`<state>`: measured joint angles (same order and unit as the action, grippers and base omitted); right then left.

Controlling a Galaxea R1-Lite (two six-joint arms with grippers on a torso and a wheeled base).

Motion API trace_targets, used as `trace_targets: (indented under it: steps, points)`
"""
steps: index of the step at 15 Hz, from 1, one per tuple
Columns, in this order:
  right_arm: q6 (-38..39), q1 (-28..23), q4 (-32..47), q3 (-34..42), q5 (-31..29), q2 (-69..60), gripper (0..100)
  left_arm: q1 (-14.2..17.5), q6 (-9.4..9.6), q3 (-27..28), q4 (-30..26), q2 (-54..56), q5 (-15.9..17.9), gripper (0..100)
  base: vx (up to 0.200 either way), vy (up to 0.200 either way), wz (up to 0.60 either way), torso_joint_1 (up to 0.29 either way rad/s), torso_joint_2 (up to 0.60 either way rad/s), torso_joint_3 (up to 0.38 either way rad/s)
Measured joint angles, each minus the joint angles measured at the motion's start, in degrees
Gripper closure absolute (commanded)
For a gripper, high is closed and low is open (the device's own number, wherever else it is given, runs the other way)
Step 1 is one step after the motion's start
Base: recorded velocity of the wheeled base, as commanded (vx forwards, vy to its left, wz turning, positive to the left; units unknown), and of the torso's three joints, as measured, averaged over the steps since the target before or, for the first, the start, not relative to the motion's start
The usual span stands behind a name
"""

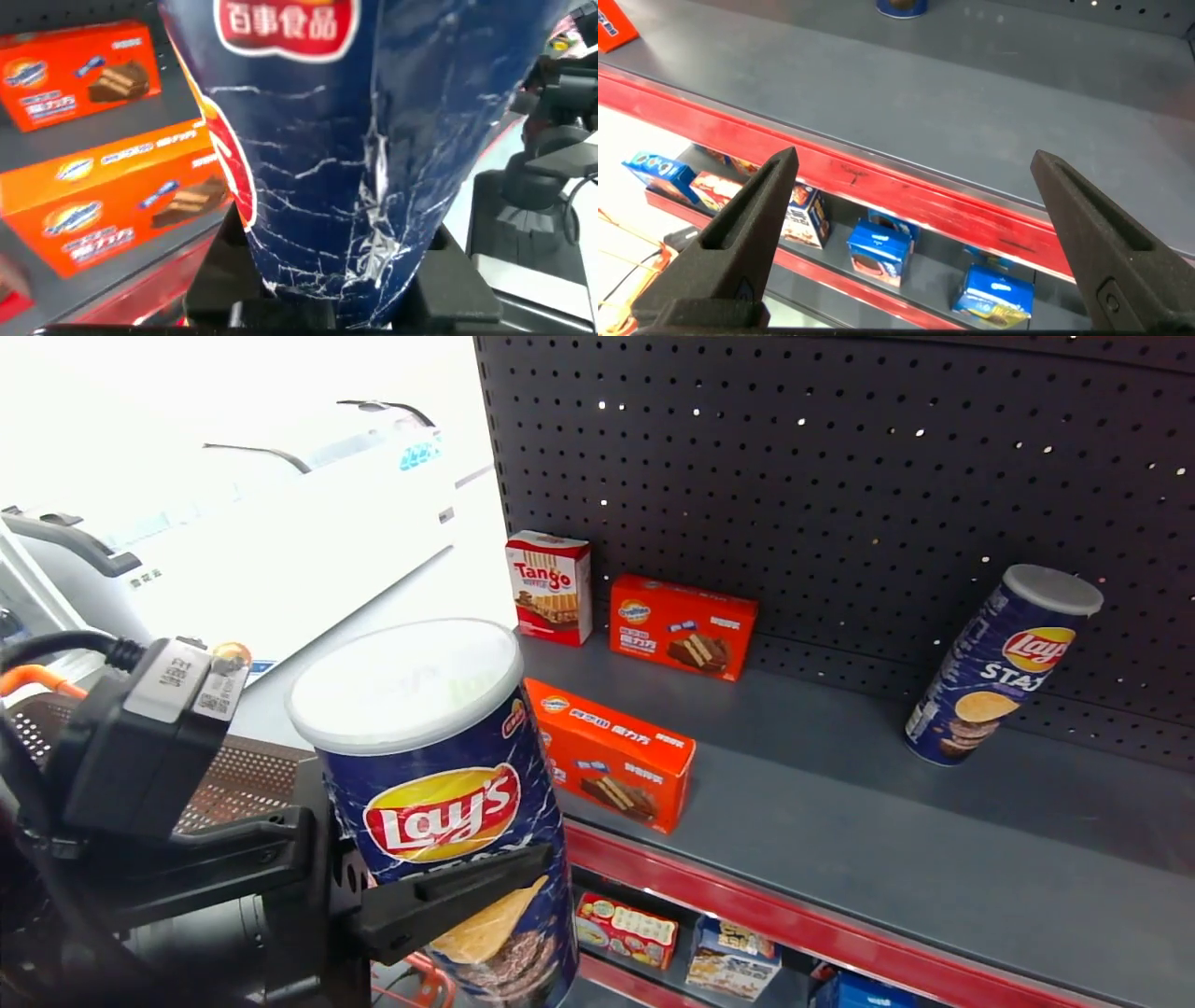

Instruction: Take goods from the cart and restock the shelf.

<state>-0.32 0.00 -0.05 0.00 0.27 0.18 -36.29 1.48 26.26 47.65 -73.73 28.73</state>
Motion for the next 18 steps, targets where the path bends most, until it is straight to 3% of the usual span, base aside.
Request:
trace_targets:
  steps: [7,18]
  points:
    - [0.0,0.0,0.0,0.0,0.0,0.0,0,0.0,-0.06,0.7,0.0,-1.4,-0.1,100,0.000,0.000,-0.60,0.006,0.00,0.002]
    - [0.2,0.0,0.0,0.0,-0.2,0.0,0,0.9,-0.13,0.0,0.0,-1.4,-0.7,100,0.000,0.000,0.00,0.000,0.00,0.000]
